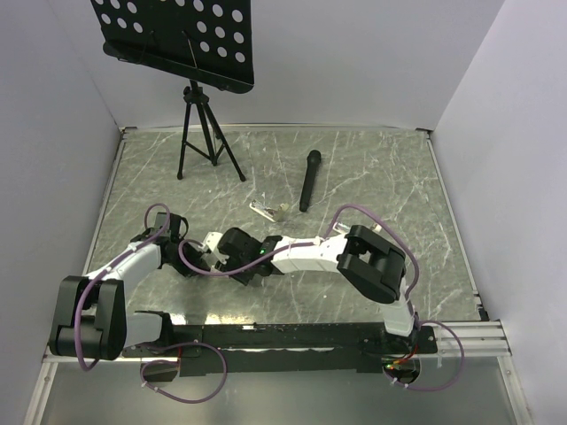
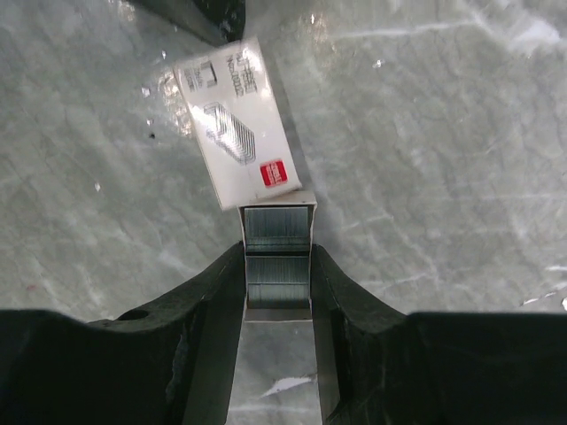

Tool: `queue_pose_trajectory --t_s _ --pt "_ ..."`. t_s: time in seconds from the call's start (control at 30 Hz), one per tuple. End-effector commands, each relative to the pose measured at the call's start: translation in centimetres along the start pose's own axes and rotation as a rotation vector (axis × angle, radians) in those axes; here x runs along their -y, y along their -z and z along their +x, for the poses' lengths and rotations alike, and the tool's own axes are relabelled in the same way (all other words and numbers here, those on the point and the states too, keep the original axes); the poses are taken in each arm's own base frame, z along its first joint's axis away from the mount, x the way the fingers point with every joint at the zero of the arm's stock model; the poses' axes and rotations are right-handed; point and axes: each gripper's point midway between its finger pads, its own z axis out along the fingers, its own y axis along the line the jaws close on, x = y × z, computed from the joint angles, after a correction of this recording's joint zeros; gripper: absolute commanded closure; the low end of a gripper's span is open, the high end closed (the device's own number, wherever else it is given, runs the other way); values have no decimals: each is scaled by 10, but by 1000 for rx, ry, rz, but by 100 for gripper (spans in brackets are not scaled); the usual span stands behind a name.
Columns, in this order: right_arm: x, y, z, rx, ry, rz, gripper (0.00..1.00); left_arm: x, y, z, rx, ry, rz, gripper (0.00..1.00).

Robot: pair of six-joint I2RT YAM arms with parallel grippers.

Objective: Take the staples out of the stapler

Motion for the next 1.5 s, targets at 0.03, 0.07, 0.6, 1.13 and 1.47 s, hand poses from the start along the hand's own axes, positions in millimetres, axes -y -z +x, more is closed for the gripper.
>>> queue_pose_trajectory --t_s 0.03,0.07,0.6,1.13,1.47 --pt "-2 -3 -12 14 11 -1 61 2 1 -3 18 -19 5 91" --pt "-3 -4 -12 14 11 -2 61 2 1 -2 17 -18 4 91" --pt "-15 6 -7 -4 57 -64 61 2 0 -3 17 -19 6 91" --pt "-20 0 -17 12 94 -100 61 3 -1 1 3 -17 15 93" --pt "-16 0 -21 43 86 -81 62 0 -3 4 0 -12 9 94"
